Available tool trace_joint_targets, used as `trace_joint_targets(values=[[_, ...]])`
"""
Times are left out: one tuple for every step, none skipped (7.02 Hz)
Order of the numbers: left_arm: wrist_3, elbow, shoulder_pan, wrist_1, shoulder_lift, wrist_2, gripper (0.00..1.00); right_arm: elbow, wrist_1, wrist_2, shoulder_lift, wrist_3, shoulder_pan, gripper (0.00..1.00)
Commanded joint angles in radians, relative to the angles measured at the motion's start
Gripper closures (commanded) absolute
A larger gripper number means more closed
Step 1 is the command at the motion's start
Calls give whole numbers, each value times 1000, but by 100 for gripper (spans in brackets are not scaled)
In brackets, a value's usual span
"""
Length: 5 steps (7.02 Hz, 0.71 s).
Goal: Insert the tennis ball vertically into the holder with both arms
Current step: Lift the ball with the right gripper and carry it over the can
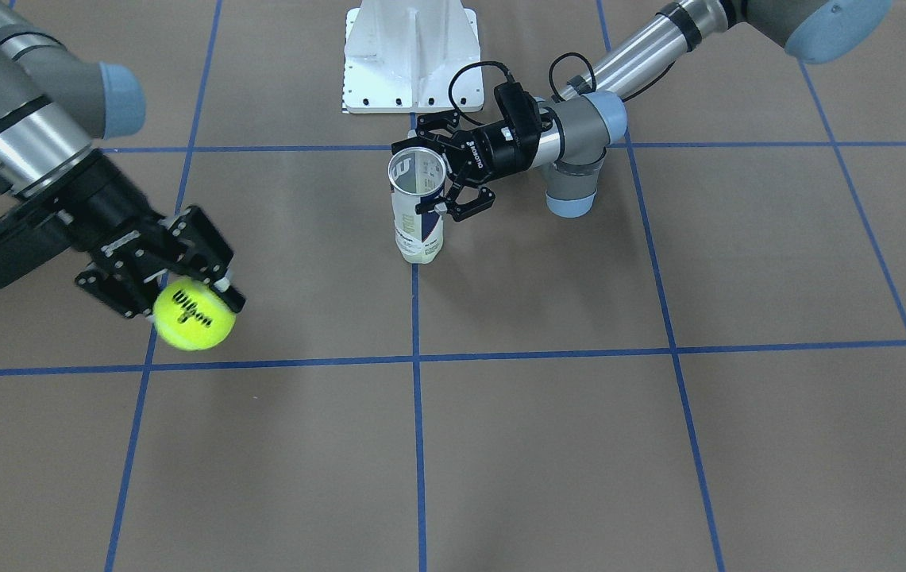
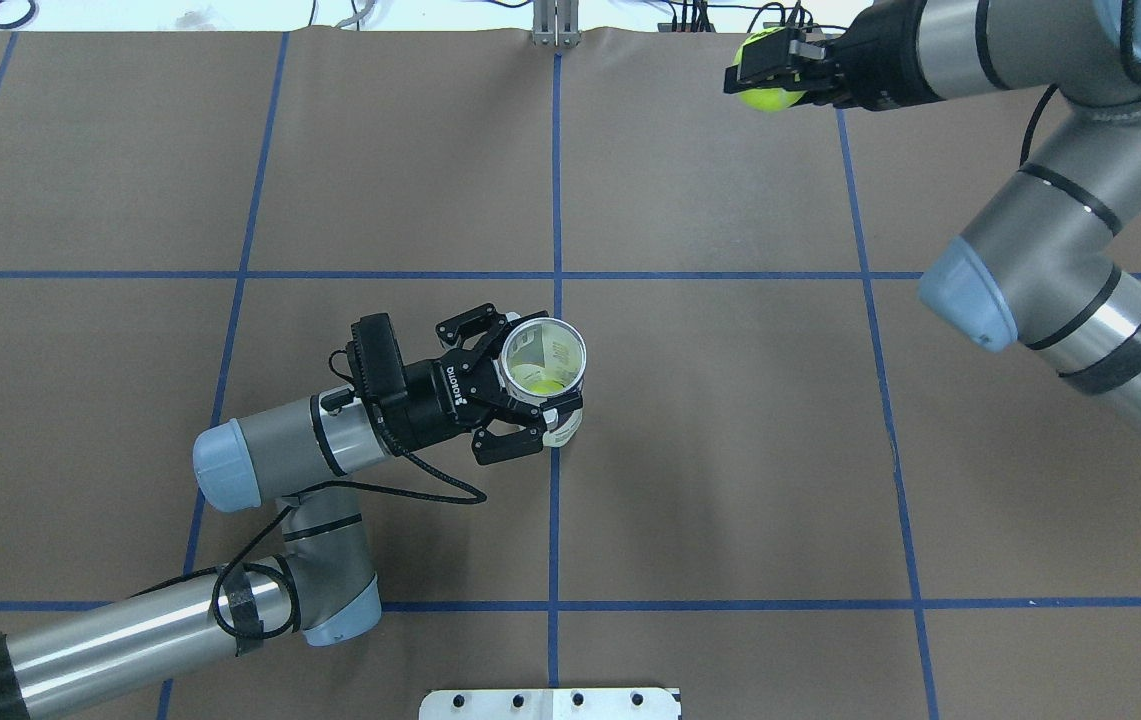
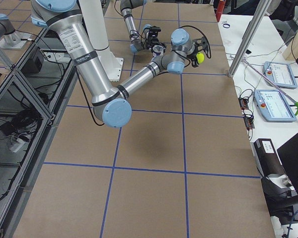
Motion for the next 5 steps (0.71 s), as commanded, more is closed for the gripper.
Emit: trace_joint_targets(values=[[0, 1, 3, 1, 0, 0, 1, 151, -160, -64, 23, 130, -154, 100], [0, 1, 3, 1, -1, 0, 1, 229, -352, -104, 70, 135, -221, 100], [0, 4, 3, 1, -1, 0, 1, 264, -439, -151, 101, 150, -275, 100], [0, 4, 4, 1, -1, 0, 1, 264, -440, -211, 122, 190, -326, 100], [0, 4, 4, 1, -1, 0, 1, 264, -440, -254, 126, 190, -370, 100]])
